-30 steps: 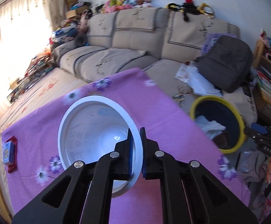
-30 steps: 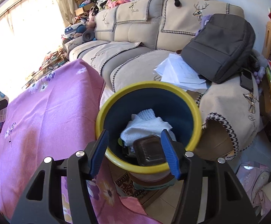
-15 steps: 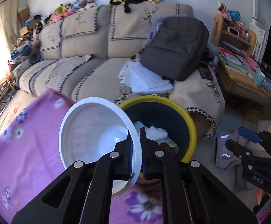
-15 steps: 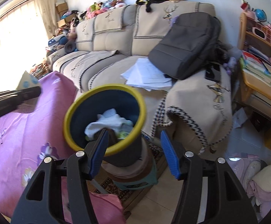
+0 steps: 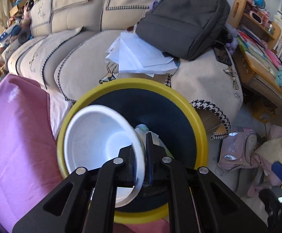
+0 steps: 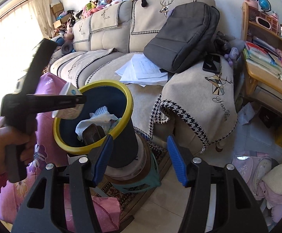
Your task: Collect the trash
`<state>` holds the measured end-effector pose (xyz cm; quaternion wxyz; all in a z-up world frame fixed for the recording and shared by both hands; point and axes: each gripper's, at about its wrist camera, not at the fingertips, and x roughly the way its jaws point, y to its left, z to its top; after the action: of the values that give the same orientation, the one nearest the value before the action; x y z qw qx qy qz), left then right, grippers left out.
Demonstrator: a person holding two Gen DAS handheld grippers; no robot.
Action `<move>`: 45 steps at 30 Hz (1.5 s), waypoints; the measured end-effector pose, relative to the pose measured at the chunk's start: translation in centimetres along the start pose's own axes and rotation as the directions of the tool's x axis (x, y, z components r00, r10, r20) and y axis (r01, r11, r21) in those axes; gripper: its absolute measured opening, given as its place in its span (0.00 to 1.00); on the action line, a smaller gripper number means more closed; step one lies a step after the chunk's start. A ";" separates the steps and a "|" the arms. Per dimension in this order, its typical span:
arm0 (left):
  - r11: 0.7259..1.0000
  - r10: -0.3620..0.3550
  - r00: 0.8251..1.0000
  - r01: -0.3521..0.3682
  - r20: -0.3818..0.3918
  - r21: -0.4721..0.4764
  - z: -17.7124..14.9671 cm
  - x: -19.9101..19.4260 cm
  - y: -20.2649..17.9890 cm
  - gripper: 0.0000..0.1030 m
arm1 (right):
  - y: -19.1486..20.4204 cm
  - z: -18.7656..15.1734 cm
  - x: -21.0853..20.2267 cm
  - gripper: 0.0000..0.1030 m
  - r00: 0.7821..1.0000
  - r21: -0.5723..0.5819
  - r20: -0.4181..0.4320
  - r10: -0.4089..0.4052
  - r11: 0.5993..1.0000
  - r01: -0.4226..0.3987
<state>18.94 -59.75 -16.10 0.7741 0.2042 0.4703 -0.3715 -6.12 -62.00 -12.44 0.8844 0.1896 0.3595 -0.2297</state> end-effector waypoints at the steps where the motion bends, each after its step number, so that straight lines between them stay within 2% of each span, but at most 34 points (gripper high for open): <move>1: 1.000 0.002 1.000 -0.002 -0.007 0.001 0.1 0.5 0.0 0.13 | 0.1 0.0 0.1 0.54 1.000 0.000 -0.001 0.002 1.000 -0.002; 4: 1.000 0.007 1.000 -0.007 -0.008 -0.011 0.5 1.5 0.2 0.28 | 0.3 0.1 0.2 0.54 1.000 0.000 -0.004 0.011 1.000 -0.011; 6: 1.000 0.021 1.000 -0.021 0.007 -0.008 0.7 1.5 0.4 0.47 | 0.7 0.1 0.1 0.54 1.000 -0.006 -0.003 0.017 1.000 -0.017; 9: 0.999 0.029 0.999 -0.028 0.046 -0.020 0.6 0.0 1.2 0.54 | 1.2 0.2 -0.1 0.54 1.000 -0.020 0.000 0.019 1.000 -0.019; 10: 0.999 0.026 0.998 -0.025 0.060 -0.021 0.4 -0.8 1.5 0.58 | 1.5 0.2 -0.1 0.54 1.000 -0.029 0.002 0.019 0.999 -0.019; 12: 0.999 0.031 0.994 -0.029 0.104 -0.024 -0.1 -2.8 2.3 0.72 | 2.1 0.2 -0.2 0.54 1.000 -0.040 0.005 0.024 0.999 -0.024; 14: 0.999 0.031 0.988 -0.026 0.149 -0.033 -1.2 -5.4 3.2 0.74 | 2.9 0.1 -0.4 0.54 0.999 -0.051 0.006 0.038 0.998 -0.037; 16: 0.999 0.015 0.984 -0.005 0.178 -0.054 -2.4 -7.9 4.4 0.83 | 3.7 0.0 -0.5 0.55 0.999 -0.064 0.005 0.048 0.997 -0.048; 18: 0.997 0.023 0.973 -0.006 0.228 -0.076 -4.3 -11.0 5.8 0.89 | 4.9 -0.1 -0.7 0.55 0.998 -0.082 0.003 0.065 0.995 -0.064; 20: 0.995 0.067 0.957 -0.044 0.282 -0.087 -6.5 -14.3 7.0 0.95 | 6.1 -0.2 -0.9 0.57 0.997 -0.105 0.000 0.082 0.991 -0.082; 23: 0.983 0.165 0.916 -0.123 0.367 -0.135 -10.6 -19.7 9.8 0.96 | 8.8 -0.3 -1.4 0.63 0.995 -0.163 0.004 0.101 0.982 -0.099; 25: 0.970 0.226 0.891 -0.167 0.394 -0.178 -13.0 -22.6 11.7 0.96 | 10.6 -0.5 -1.9 0.66 0.993 -0.200 0.009 0.114 0.974 -0.110; 28: 0.935 0.330 0.863 -0.243 0.383 -0.259 -16.8 -26.2 14.6 0.96 | 13.1 -0.9 -2.9 0.75 0.990 -0.245 0.024 0.136 0.961 -0.126; 30: 0.913 0.370 0.845 -0.255 0.387 -0.318 -19.9 -28.6 16.7 0.96 | 14.9 -1.2 -3.8 0.86 0.987 -0.274 0.038 0.157 0.951 -0.141; 32: 0.891 0.408 0.828 -0.269 0.385 -0.366 -22.5 -30.5 18.3 0.96 | 16.5 -1.4 -4.7 0.91 0.983 -0.297 0.046 0.179 0.942 -0.158; 33: 0.877 0.429 0.820 -0.279 0.378 -0.392 -24.0 -31.5 19.0 0.96 | 17.4 -1.5 -5.3 0.92 0.980 -0.313 0.049 0.190 0.935 -0.166; 35: 0.864 0.442 0.816 -0.275 0.372 -0.423 -26.5 -33.2 20.2 0.96 | 19.2 -1.7 -6.8 0.93 0.975 -0.345 0.063 0.214 0.921 -0.180; 38: 0.842 0.469 0.804 -0.282 0.367 -0.460 -30.4 -35.5 21.3 0.96 | 21.3 -2.1 -8.9 0.93 0.970 -0.389 0.105 0.218 0.907 -0.162; 41: 0.814 0.520 0.773 -0.319 0.363 -0.485 -33.9 -37.8 21.5 0.96 | 23.0 -2.6 -11.3 0.93 0.965 -0.420 0.144 0.220 0.896 -0.142; 44: 0.774 0.574 0.736 -0.344 0.359 -0.531 -37.0 -40.0 21.5 0.96 | 24.2 -3.2 -13.8 0.93 0.957 -0.440 0.185 0.221 0.890 -0.121; 45: 0.772 0.574 0.732 -0.334 0.366 -0.541 -37.9 -40.7 21.5 0.96 | 24.3 -3.4 -14.3 0.94 0.956 -0.439 0.192 0.223 0.890 -0.120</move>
<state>2.07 -5.14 1.02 0.9634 0.0291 0.2513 -0.0888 -3.89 -36.42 -0.22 0.9577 -0.0042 0.2739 -0.0879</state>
